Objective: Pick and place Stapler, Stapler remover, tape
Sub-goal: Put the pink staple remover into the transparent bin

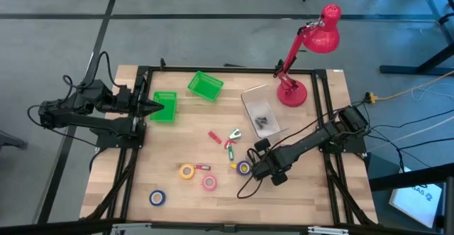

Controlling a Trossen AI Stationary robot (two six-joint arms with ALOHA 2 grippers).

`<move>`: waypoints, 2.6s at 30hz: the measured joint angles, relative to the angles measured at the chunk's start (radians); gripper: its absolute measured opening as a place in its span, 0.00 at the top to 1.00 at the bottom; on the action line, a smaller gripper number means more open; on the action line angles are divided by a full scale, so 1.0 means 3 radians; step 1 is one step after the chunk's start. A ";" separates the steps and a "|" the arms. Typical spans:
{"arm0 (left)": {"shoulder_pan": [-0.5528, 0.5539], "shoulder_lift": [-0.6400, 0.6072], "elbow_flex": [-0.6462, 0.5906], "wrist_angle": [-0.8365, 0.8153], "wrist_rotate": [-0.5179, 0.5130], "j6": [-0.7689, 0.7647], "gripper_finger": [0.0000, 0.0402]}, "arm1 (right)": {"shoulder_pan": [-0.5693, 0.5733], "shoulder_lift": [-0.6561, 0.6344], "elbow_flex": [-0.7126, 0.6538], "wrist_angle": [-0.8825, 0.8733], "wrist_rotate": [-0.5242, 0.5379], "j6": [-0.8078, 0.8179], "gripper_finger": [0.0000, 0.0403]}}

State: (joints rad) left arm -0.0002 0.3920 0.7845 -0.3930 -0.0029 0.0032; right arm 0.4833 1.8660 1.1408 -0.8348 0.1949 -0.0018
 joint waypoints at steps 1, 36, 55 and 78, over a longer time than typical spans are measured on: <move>0.0000 0.0000 0.0000 0.0000 0.0000 -0.0001 0.98 | 0.0001 0.0000 0.0012 -0.0026 -0.0001 0.0007 0.93; -0.0001 0.0001 0.0001 0.0000 0.0000 0.0000 0.98 | 0.0003 -0.0005 0.1698 -0.0561 -0.0077 -0.0017 0.92; -0.0001 0.0001 0.0000 0.0000 -0.0001 -0.0001 0.97 | -0.0713 -0.0153 0.2055 -0.0556 -0.0165 -0.0120 0.92; -0.0001 0.0000 0.0000 0.0000 0.0000 0.0000 0.98 | -0.1709 -0.0406 0.2055 -0.0747 -0.0163 -0.0519 0.91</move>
State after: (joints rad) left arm -0.0004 0.3922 0.7845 -0.3931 -0.0031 0.0031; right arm -0.0294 1.7443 1.7573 -1.0589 0.1459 -0.1575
